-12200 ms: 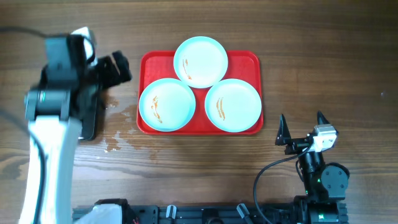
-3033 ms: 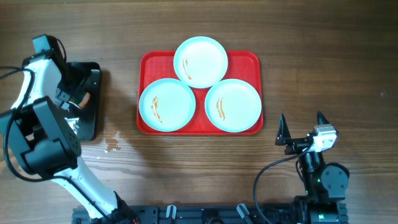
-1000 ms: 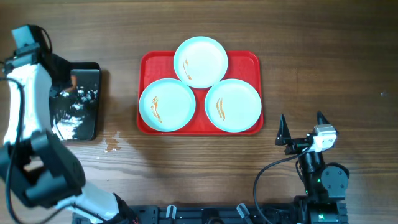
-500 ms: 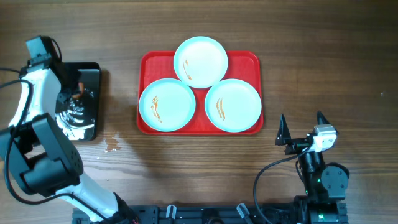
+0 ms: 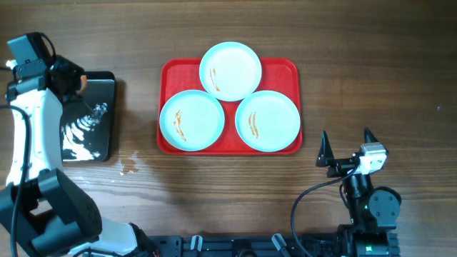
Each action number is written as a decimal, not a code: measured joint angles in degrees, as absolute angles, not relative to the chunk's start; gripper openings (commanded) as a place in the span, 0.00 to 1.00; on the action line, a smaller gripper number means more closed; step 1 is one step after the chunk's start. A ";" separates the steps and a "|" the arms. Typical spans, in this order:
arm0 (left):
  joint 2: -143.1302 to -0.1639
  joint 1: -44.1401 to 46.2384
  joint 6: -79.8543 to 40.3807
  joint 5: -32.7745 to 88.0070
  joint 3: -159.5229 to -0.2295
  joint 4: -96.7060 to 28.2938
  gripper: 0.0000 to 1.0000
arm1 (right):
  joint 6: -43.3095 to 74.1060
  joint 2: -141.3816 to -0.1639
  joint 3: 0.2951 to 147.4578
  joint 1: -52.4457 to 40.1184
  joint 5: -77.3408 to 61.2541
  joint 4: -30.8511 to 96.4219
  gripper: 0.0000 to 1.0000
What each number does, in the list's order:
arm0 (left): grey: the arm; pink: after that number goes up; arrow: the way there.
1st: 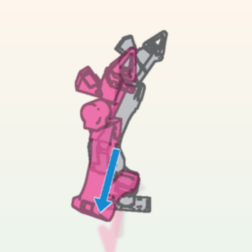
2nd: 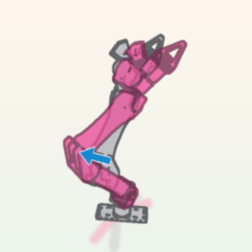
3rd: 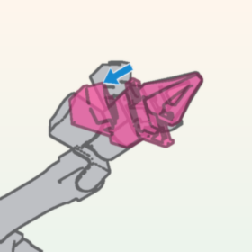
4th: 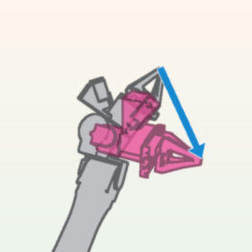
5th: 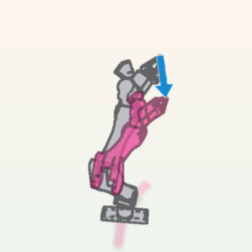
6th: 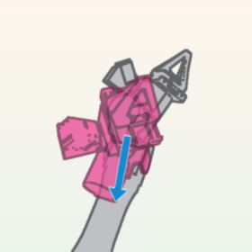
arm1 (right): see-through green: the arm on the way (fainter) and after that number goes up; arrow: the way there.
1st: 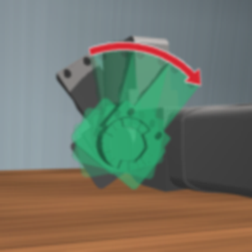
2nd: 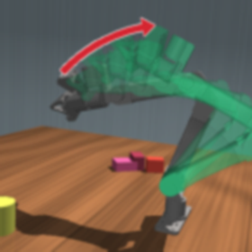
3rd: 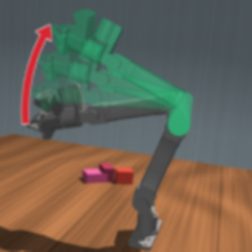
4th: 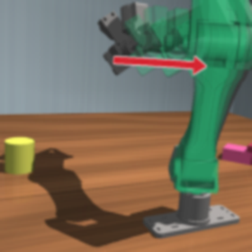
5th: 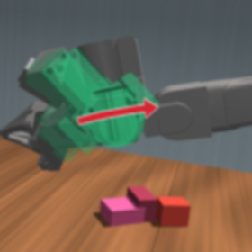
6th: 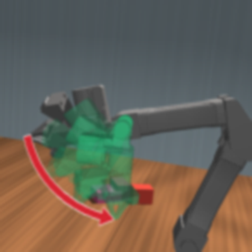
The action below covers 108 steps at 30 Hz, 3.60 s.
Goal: Clean dirty plates on tray and stack at the side
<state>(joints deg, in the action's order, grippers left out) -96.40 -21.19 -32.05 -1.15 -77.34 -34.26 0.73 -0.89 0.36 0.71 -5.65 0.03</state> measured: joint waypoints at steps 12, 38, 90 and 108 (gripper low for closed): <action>-96.47 -22.09 -16.91 10.70 -77.32 -31.68 0.04 | 0.73 -0.89 0.36 0.71 -5.65 0.03 1.00; -95.35 -24.93 -15.07 15.42 -77.30 -31.22 0.04 | 0.73 -0.89 0.36 0.71 -5.65 0.03 1.00; -100.07 -23.24 -15.86 13.65 -70.28 -30.24 0.04 | 0.73 -0.89 0.36 0.71 -5.65 0.03 1.00; -85.08 -2.79 -21.19 19.03 -76.20 -45.32 0.04 | 0.73 -0.89 0.36 0.71 -5.65 0.03 1.00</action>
<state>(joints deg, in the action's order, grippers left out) -85.08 -2.79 -21.19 19.03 -76.20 -45.32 0.73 -0.89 0.36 0.71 -5.65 0.03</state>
